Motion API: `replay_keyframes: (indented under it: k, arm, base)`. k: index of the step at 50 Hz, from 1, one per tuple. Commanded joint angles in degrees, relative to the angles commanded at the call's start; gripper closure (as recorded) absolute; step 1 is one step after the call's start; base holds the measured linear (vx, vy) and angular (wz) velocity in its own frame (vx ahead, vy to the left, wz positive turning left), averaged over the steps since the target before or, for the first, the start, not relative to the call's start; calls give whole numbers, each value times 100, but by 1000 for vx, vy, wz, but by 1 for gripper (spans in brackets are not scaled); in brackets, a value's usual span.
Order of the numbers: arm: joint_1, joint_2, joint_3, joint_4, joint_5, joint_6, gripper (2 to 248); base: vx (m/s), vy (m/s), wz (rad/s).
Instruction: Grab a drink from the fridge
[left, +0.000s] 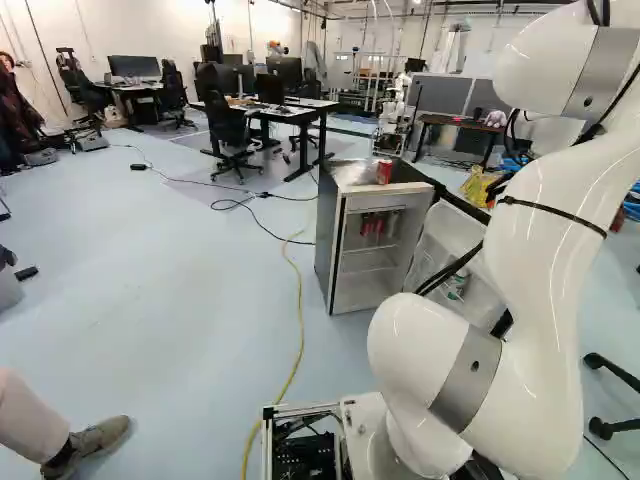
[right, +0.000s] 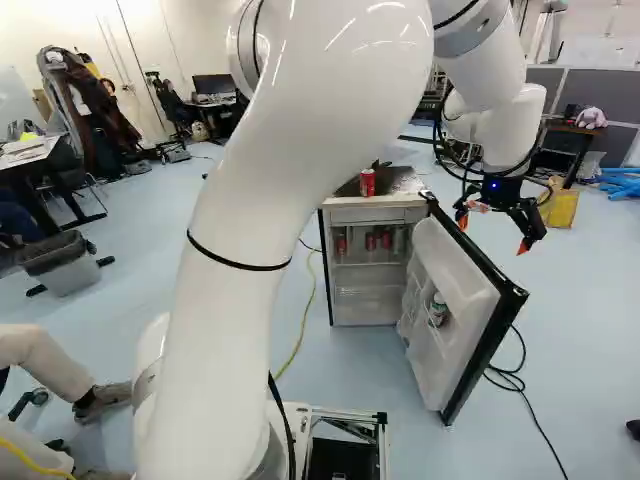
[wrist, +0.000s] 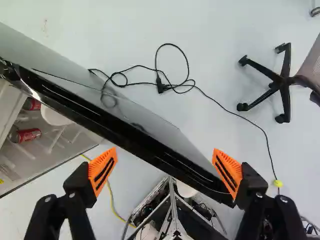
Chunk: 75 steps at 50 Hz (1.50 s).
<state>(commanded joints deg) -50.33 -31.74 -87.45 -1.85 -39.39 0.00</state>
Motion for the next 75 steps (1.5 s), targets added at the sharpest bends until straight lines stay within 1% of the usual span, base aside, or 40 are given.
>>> replay_keyframes:
  k: [33,63,75]
  arm:
    - [-160,-456,-651,0,0,0,3]
    - [-271,-898,-1296,0,-106,0,3]
    - [-285,-958,-1385,0,-106,0,3]
  base:
    - [0,0,0]
    - [0,0,0]
    - [0,0,0]
